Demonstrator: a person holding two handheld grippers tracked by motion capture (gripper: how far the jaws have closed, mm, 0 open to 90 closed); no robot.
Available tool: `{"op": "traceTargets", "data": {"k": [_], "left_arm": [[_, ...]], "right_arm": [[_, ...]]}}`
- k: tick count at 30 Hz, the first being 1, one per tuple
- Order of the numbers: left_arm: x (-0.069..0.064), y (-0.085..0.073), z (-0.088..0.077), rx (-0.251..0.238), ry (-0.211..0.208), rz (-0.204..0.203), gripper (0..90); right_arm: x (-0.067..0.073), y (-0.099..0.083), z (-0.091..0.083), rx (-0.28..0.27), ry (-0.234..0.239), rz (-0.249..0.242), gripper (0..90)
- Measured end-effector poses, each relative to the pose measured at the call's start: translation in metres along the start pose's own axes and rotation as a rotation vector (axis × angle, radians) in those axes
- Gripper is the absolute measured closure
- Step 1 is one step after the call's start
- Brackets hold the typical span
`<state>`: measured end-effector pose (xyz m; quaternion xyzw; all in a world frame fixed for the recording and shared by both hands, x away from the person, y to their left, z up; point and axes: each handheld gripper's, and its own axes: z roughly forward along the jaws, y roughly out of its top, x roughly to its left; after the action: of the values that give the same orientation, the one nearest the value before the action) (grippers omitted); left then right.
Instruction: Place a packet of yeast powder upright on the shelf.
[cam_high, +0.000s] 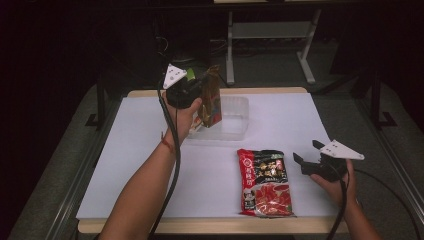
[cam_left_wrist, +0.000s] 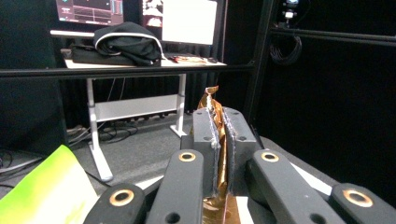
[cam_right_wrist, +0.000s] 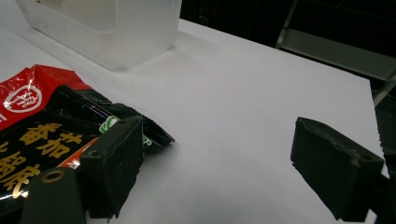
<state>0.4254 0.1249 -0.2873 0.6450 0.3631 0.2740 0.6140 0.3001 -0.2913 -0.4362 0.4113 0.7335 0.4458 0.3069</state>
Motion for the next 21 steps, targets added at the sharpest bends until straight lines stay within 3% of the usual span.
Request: {"op": "traceTargets", "data": {"k": [10, 17, 21], "left_arm": [[0.001, -0.002, 0.029, 0.019, 0.098, 0.055, 84.5], [0.003, -0.013, 0.046, 0.022, 0.108, 0.033, 84.5], [0.002, -0.019, 0.052, 0.029, 0.118, 0.046, 84.4]], "right_arm": [[0.000, 0.001, -0.002, -0.013, 0.008, -0.003, 16.6], [0.002, 0.005, -0.006, -0.031, 0.014, -0.005, 16.6], [0.004, 0.006, -0.006, -0.037, 0.017, -0.013, 16.6]]}}
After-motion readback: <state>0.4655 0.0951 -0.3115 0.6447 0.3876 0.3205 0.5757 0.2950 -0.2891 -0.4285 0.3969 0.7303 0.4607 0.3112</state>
